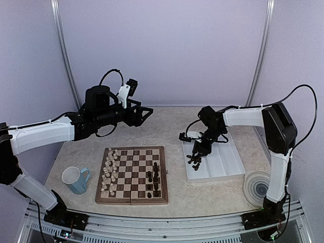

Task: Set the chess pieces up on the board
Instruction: Pick up the chess pile from the storage box.

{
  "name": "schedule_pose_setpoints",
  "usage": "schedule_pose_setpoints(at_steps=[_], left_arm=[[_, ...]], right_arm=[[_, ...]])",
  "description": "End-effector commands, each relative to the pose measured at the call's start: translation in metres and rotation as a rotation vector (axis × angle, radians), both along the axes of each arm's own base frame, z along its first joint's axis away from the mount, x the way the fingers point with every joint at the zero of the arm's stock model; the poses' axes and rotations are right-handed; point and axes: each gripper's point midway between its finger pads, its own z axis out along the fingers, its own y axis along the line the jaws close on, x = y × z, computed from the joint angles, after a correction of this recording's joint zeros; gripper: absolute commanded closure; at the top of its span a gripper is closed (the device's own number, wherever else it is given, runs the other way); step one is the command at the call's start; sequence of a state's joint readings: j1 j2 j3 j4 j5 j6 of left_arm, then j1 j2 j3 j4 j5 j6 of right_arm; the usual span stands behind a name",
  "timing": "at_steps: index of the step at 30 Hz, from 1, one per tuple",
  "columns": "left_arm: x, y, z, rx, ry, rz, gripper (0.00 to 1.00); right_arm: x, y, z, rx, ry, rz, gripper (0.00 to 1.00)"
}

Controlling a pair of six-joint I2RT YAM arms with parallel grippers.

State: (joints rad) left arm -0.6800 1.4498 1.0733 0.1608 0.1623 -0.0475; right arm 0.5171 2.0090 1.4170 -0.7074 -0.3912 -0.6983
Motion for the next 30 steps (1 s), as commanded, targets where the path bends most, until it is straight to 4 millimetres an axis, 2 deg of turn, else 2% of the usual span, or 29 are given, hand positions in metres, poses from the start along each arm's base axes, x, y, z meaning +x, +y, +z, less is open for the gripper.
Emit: schedule_pose_setpoints(at_steps=[1, 6, 14, 17, 18, 19, 21, 30], left_arm=[[-0.003, -0.008, 0.016, -0.032, -0.035, -0.031, 0.22], [-0.001, -0.012, 0.008, -0.014, -0.012, -0.040, 0.22], [-0.003, -0.016, 0.002, 0.000, -0.006, -0.049, 0.23], [-0.004, -0.019, -0.001, 0.008, 0.001, -0.056, 0.23], [-0.004, -0.020, -0.002, 0.009, 0.004, -0.060, 0.23], [-0.005, -0.022, -0.003, 0.008, 0.007, -0.065, 0.23], [-0.005, -0.024, -0.004, 0.003, 0.015, -0.074, 0.23], [-0.006, -0.053, -0.011, -0.101, 0.161, -0.140, 0.22]], right_arm=[[-0.009, 0.006, -0.005, 0.000, 0.053, 0.003, 0.66], [-0.010, 0.003, -0.018, -0.057, 0.043, -0.016, 0.67], [0.004, -0.007, -0.028, -0.136, 0.006, -0.091, 0.72], [0.000, -0.010, -0.036, -0.174, 0.008, -0.086, 0.73], [-0.003, -0.010, -0.037, -0.176, 0.011, -0.074, 0.77], [-0.004, -0.009, -0.037, -0.169, 0.009, -0.068, 0.82], [-0.008, -0.007, -0.033, -0.143, 0.008, -0.060, 0.85], [-0.012, -0.001, 0.006, -0.007, -0.078, -0.030, 0.88]])
